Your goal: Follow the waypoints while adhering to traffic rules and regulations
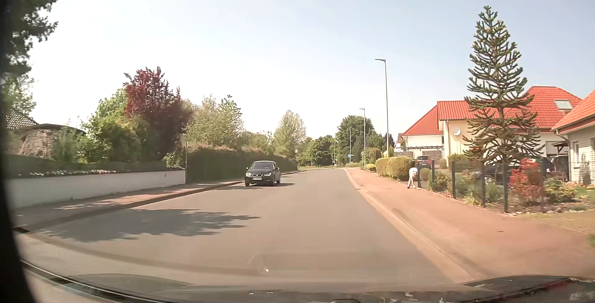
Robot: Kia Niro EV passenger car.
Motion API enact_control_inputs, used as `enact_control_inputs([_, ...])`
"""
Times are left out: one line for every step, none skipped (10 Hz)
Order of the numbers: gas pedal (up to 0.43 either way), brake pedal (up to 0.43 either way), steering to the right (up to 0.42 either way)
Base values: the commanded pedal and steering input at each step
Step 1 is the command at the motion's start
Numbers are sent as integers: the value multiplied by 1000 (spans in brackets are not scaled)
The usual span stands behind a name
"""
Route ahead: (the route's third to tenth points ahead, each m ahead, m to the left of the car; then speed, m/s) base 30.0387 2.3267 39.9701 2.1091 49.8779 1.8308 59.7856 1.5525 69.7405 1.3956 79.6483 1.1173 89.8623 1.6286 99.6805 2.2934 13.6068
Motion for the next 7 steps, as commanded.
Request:
enact_control_inputs([197,0,11])
enact_control_inputs([197,0,11])
enact_control_inputs([197,0,11])
enact_control_inputs([197,0,11])
enact_control_inputs([197,0,10])
enact_control_inputs([197,0,7])
enact_control_inputs([197,0,4])
